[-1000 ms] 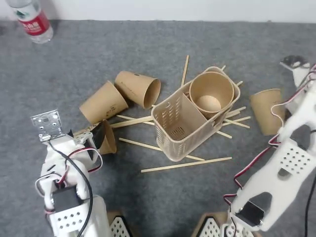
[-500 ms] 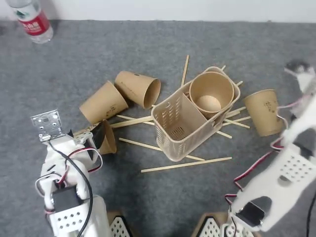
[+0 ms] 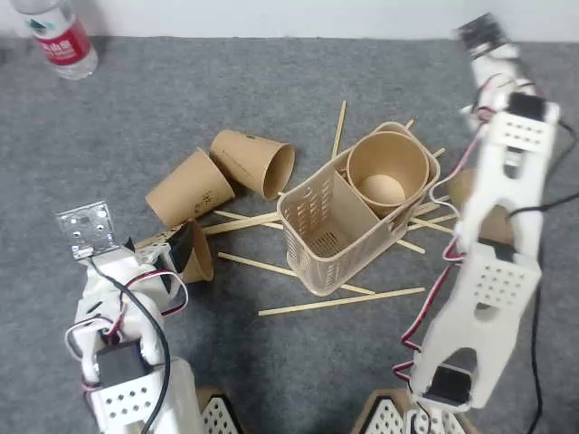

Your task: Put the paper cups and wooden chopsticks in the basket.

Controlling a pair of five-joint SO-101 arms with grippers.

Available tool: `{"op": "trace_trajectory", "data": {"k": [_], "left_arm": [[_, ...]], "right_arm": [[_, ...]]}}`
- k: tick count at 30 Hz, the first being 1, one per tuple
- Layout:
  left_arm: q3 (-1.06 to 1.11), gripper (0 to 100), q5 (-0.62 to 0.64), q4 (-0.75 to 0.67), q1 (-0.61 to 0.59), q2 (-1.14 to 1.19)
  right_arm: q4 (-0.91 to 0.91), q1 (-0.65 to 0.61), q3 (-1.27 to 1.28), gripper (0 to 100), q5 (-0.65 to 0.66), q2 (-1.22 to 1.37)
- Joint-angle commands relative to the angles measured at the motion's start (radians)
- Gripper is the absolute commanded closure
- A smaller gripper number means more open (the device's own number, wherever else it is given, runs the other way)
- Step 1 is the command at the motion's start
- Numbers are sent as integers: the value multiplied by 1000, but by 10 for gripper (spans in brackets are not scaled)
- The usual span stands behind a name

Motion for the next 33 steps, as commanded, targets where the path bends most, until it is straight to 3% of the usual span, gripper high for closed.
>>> {"op": "trace_trajectory", "data": {"k": [1, 6, 23, 33], "left_arm": [[-7, 673, 2, -35, -8, -8], [-7, 673, 2, -34, -8, -8], [-7, 673, 2, -32, -8, -8], [-7, 673, 2, -32, -6, -8]], "right_arm": [[-24, -25, -8, 991, 32, 15], [-12, -13, -6, 991, 84, 64], [329, 140, -9, 991, 371, 71], [737, 219, -267, 991, 539, 44]]}}
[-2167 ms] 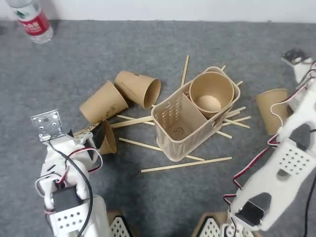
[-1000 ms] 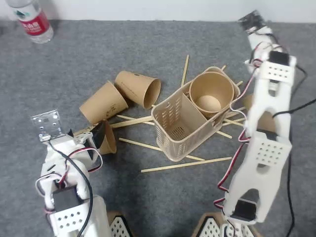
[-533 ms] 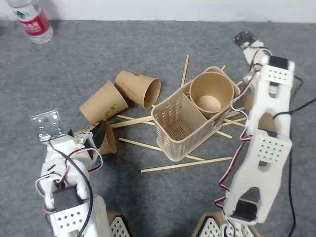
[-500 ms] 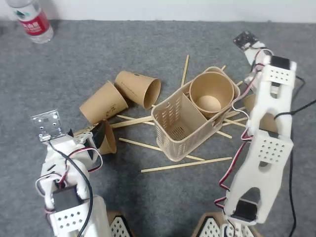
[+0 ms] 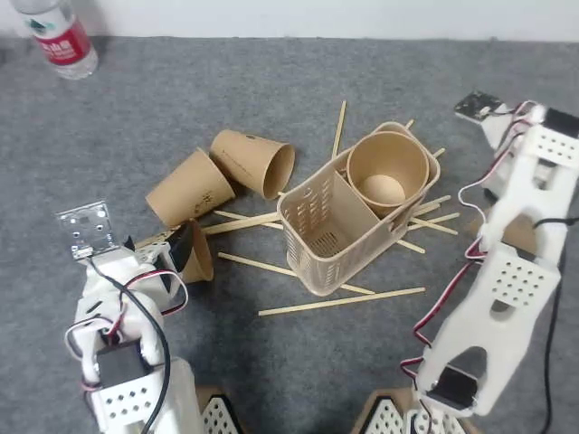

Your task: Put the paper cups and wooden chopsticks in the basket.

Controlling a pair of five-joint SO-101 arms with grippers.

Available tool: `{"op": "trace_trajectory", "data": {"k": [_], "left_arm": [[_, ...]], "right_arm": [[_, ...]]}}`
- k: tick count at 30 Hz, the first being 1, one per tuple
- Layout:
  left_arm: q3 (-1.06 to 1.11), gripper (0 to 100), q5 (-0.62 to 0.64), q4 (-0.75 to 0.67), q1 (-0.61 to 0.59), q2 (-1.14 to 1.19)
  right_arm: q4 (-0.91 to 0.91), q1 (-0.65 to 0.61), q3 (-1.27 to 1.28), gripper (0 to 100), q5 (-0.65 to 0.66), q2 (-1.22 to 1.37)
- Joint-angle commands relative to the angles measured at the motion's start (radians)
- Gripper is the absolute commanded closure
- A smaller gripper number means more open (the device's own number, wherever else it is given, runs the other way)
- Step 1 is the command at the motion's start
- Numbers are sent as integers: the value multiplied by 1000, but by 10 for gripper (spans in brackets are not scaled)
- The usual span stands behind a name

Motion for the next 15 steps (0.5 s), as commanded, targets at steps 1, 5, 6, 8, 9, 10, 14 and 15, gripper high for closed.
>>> {"op": "trace_trajectory", "data": {"k": [1, 5, 6, 8, 9, 10, 14, 15], "left_arm": [[-7, 673, 2, -23, -6, -8], [-7, 673, 2, -23, -8, -8], [-7, 673, 2, -23, -8, -8], [-7, 673, 2, -23, -8, -8], [-7, 673, 2, -23, -8, -8], [-7, 673, 2, -21, -8, -8], [-7, 673, 2, -21, -8, -8], [-7, 673, 2, -21, -6, -8]], "right_arm": [[97, 53, -141, 991, 55, -54], [96, 131, -141, 991, 97, -113], [96, 153, -126, 991, 118, -131], [96, 196, -86, 991, 149, -173], [96, 219, -58, 991, 169, -197], [97, 243, -28, 991, 186, -222], [97, 349, 115, 991, 261, -363], [97, 375, 152, 991, 281, -404]]}}
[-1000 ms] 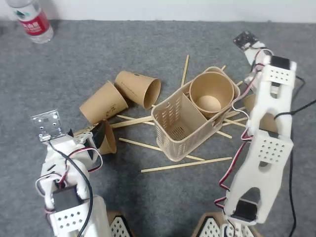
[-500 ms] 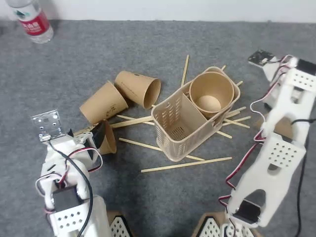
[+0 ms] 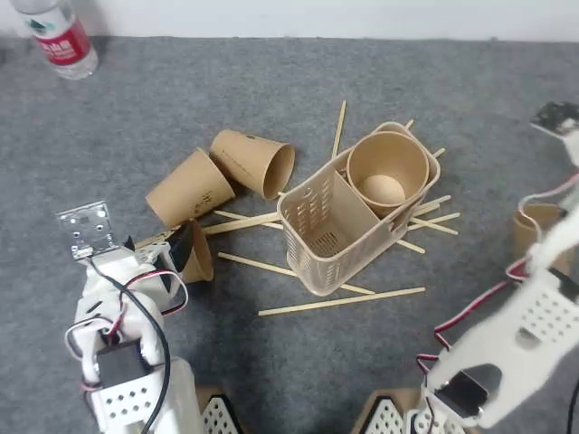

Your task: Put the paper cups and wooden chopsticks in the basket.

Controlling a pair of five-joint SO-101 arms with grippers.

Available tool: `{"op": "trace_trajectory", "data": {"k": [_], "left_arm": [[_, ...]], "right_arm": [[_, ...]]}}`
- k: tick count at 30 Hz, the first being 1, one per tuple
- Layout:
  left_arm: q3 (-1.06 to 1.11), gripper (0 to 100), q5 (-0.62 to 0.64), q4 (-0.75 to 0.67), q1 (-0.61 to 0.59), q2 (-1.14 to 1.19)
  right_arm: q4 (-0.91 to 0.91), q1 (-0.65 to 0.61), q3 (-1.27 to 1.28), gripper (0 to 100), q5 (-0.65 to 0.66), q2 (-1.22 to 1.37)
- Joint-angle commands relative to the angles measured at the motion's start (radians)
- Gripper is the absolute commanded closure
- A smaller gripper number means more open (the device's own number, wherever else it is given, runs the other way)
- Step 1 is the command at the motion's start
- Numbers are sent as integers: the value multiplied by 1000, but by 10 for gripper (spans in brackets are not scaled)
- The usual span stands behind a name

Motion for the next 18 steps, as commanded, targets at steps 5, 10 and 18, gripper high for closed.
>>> {"op": "trace_trajectory", "data": {"k": [5, 10, 18], "left_arm": [[-8, 673, 2, -21, -3, -8], [-8, 673, 2, -21, -3, -8], [-8, 673, 2, -21, -8, -8]], "right_arm": [[36, 193, 282, 991, 170, -395], [16, 189, 473, 988, 86, -519], [-64, 171, 574, 758, -167, -542]]}}
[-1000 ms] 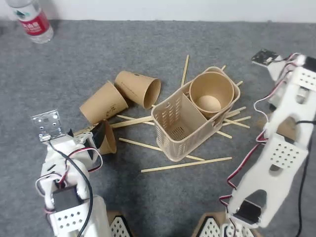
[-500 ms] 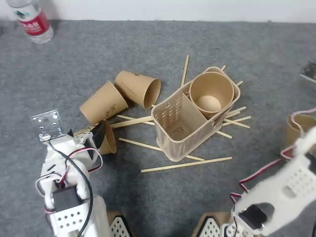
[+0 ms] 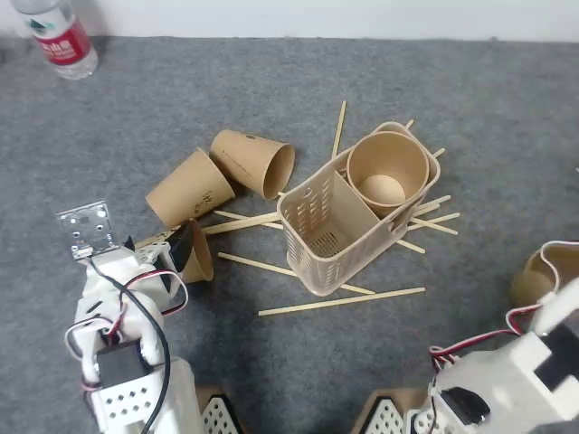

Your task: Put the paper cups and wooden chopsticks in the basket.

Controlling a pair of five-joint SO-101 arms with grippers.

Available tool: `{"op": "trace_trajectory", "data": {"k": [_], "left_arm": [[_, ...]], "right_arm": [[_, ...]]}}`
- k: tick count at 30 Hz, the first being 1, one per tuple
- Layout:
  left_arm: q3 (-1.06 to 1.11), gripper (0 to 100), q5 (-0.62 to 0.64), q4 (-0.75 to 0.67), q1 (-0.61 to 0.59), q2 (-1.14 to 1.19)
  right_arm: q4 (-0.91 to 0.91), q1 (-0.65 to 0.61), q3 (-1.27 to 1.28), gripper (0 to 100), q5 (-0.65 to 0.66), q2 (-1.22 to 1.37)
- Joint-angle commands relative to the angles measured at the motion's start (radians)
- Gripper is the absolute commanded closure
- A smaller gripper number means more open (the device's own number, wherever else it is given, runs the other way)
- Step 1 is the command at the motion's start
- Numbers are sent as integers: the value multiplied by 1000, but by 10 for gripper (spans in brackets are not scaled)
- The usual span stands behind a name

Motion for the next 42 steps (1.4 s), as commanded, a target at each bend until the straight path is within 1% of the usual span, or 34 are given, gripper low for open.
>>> {"op": "trace_trajectory", "data": {"k": [1, 8, 14, 19, 22, 24, 27, 28, 29, 33, 38, 40, 42], "left_arm": [[-8, 673, 2, -21, -8, -8], [-8, 673, 2, -21, -8, -8], [-8, 673, 2, -21, -8, -8], [-8, 673, 2, -21, -8, -8], [-8, 673, 2, -21, -8, -8], [-8, 673, 2, -21, -6, -8], [-8, 673, 2, -21, -5, -8], [-8, 673, 2, -21, -5, -8], [-8, 673, 2, -21, -5, -8], [-8, 673, 2, -21, -3, -8], [-8, 673, 2, -21, -3, -8], [-8, 673, 2, -21, -3, -8], [-7, 673, 2, -21, -5, -8]], "right_arm": [[-22, -13, -5, 749, -60, -64], [-96, -27, 8, 754, -115, -48], [-101, -79, 41, 756, -120, -1], [-217, -79, 44, 757, -207, 76], [-226, -77, 44, 760, -203, 134], [-231, -81, 44, 819, -203, 157], [-237, -85, 40, 979, -204, 165], [-236, -91, 40, 998, -204, 162], [-231, -94, 37, 980, -204, 159], [-209, -102, -17, 990, -209, 90], [-47, -162, -183, 991, -213, -70], [7, -197, -255, 991, -245, -139], [35, -237, -321, 991, -310, -214]]}}
